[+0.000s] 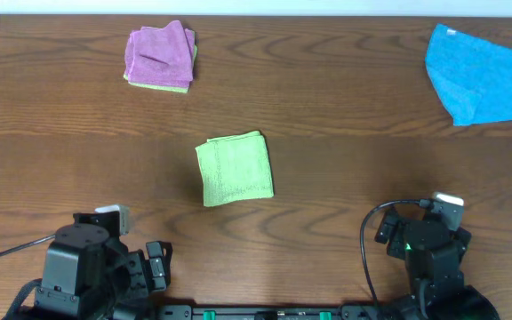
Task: Fold the cloth
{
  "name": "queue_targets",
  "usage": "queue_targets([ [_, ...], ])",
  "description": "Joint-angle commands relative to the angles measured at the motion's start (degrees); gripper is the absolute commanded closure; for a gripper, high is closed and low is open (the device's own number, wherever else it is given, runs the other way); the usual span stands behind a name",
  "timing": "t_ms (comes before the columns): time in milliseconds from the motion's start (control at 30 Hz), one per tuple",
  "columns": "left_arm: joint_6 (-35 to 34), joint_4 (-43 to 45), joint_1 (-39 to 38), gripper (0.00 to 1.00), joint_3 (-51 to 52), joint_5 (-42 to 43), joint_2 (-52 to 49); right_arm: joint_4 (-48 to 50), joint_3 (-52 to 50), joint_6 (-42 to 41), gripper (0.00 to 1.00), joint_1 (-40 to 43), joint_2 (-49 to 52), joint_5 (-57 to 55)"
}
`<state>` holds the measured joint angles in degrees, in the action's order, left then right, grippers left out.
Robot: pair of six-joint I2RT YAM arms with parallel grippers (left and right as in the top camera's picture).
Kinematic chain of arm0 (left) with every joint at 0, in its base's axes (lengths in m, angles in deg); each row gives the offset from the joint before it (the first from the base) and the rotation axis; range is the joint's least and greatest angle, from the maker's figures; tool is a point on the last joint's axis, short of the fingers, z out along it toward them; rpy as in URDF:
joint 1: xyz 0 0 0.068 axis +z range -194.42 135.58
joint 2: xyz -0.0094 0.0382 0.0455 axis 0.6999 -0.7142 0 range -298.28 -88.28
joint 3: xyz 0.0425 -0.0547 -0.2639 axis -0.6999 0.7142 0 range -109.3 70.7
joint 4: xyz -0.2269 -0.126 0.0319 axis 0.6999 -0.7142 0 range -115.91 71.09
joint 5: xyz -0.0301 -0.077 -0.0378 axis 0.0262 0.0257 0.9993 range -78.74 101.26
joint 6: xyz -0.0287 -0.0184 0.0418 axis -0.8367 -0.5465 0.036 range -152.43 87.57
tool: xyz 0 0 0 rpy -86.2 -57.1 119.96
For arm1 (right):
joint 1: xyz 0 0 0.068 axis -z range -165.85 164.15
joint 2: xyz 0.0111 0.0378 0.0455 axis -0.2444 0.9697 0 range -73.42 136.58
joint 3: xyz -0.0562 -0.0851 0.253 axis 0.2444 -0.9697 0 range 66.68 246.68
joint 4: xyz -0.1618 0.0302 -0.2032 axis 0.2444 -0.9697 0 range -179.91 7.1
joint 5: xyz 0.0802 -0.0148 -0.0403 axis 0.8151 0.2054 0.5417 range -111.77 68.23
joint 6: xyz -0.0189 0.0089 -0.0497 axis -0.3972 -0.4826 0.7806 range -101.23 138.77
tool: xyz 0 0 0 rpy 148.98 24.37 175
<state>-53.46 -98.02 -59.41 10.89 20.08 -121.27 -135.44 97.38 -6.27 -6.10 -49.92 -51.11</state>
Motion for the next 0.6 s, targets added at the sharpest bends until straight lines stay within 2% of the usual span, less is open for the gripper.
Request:
queue_targets([
  [0, -0.4, 0.1, 0.3, 0.05, -0.5, 0.2, 0.1, 0.0, 0.1, -0.9, 0.01, 0.5, -0.3, -1.3],
  [433, -0.4, 0.2, 0.3, 0.05, -0.5, 0.9, 0.1, 0.0, 0.1, -0.9, 0.01, 0.8, -0.3, -1.2],
  [567, -0.4, 0.2, 0.3, 0.05, -0.5, 0.9, 0.1, 0.0, 0.0, -0.9, 0.01, 6.4, -1.0, -1.2],
])
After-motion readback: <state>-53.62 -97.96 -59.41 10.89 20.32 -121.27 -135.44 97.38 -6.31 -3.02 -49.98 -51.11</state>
